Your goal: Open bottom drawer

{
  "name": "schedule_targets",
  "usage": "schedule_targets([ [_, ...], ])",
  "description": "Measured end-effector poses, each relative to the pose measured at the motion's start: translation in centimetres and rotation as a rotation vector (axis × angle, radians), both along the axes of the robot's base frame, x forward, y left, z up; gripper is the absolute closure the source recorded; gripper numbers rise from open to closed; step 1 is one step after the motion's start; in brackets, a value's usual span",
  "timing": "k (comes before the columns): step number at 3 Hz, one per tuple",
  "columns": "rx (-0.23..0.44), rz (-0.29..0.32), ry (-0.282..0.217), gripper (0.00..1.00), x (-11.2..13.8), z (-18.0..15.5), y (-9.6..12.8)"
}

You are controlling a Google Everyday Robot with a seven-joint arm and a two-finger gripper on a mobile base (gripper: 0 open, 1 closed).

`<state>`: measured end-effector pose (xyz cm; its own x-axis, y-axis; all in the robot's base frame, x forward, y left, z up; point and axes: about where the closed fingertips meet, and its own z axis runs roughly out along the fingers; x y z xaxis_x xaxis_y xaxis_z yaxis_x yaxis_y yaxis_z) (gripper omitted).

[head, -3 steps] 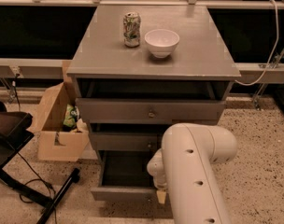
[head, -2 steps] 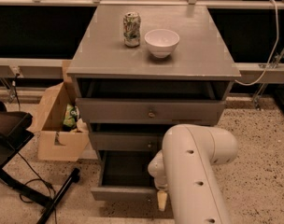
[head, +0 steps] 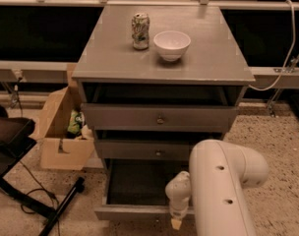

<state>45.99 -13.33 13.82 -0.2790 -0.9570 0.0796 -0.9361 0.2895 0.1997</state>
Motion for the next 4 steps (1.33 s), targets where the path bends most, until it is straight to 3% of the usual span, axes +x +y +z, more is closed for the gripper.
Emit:
schedule_targets([
  [1, 0.000, 0.000, 0.000, 0.73, 0.0, 0.5, 0.1],
  [2, -0.002, -0.001, 0.000, 0.95, -1.8, 1.5, 0.1],
  [4, 0.005, -0.015, 0.001, 1.00, -3.6, 1.7, 0.3],
])
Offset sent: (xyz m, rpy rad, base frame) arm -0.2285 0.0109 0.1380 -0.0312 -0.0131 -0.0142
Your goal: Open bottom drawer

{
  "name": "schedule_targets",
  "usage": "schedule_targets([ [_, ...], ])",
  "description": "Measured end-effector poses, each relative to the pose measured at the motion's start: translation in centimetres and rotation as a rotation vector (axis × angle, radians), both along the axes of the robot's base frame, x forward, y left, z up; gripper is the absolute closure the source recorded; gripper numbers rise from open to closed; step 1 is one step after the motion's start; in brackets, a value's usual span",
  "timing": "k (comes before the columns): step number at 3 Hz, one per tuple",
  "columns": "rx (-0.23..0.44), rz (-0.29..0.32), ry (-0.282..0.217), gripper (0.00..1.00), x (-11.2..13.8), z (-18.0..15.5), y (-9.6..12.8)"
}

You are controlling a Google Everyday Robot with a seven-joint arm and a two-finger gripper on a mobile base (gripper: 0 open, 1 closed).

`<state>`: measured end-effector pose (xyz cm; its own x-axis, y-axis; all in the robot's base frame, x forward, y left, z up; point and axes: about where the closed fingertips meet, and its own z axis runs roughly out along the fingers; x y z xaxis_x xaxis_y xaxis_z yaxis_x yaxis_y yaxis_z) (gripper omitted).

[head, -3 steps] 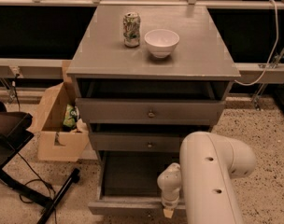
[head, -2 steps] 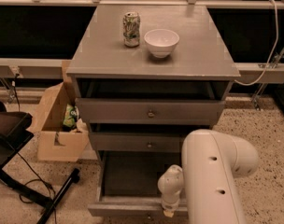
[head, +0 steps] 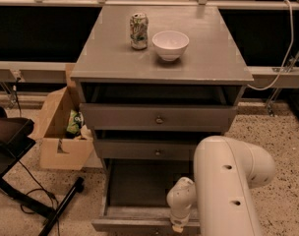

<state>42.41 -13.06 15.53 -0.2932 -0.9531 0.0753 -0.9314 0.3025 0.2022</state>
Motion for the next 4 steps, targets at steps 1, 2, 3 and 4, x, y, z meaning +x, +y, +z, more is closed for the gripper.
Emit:
schedule_targets([
  [1, 0.000, 0.000, 0.000, 1.00, 0.0, 0.0, 0.0],
  [2, 0.013, -0.036, 0.008, 1.00, -2.5, 0.2, 0.2],
  [3, 0.014, -0.039, 0.009, 1.00, -2.6, 0.3, 0.2],
  [4, 0.033, -0.089, 0.026, 1.00, -6.1, 0.5, 0.4],
])
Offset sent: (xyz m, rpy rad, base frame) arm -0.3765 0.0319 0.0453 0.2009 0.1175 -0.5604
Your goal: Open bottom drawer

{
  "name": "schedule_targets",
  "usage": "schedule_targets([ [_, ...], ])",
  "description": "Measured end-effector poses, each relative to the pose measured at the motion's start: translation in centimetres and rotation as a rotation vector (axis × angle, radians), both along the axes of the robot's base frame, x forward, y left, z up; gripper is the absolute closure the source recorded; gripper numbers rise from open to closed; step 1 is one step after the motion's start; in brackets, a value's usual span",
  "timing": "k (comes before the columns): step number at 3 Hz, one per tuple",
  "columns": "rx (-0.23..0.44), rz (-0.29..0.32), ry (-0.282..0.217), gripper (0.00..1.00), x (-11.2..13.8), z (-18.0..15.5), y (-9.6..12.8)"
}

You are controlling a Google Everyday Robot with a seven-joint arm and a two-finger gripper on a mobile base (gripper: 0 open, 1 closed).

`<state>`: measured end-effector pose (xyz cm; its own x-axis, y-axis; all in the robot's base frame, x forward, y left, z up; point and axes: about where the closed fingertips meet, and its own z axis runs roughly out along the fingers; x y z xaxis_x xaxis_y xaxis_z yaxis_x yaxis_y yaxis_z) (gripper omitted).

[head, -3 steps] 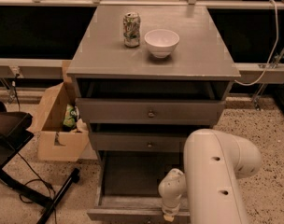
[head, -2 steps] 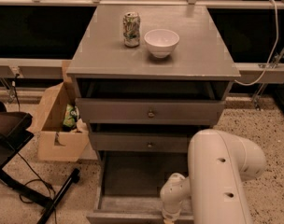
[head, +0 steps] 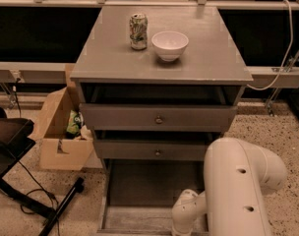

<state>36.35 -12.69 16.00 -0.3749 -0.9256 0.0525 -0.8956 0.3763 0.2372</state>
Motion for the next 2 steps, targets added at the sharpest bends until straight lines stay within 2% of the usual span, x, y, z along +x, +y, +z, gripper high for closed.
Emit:
schedule_targets([
  [1, 0.000, 0.000, 0.000, 1.00, 0.1, 0.0, 0.0],
  [2, 0.024, -0.054, 0.024, 0.98, -3.7, 0.2, 0.2],
])
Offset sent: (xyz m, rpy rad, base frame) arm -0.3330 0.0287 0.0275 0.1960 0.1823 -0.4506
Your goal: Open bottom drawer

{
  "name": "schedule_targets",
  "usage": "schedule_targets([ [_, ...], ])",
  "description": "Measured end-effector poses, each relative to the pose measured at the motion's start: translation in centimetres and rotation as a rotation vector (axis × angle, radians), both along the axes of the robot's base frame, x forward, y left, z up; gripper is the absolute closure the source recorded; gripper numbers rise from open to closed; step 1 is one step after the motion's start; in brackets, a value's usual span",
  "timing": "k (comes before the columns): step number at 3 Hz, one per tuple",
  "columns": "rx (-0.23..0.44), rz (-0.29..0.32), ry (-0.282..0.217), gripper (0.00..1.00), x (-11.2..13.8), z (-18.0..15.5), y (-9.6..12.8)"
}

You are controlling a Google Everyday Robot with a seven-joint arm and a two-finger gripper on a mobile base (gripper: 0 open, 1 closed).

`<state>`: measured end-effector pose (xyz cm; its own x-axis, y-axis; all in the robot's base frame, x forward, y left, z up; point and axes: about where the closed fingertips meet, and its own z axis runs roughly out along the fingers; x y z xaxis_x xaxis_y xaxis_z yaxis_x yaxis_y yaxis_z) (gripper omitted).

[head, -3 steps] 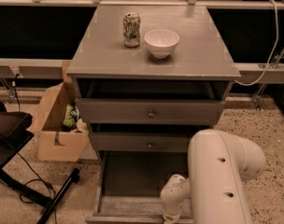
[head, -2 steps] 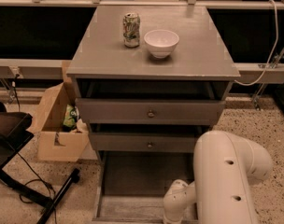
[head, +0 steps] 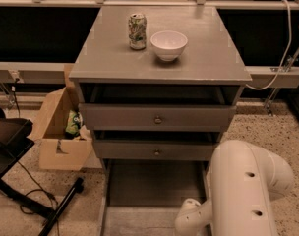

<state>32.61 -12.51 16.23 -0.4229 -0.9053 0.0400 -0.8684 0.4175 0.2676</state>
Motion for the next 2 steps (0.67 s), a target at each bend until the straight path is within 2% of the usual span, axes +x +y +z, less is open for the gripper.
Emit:
schedule_targets([
  [2, 0.000, 0.000, 0.003, 0.53, -0.10, -0.08, -0.02],
])
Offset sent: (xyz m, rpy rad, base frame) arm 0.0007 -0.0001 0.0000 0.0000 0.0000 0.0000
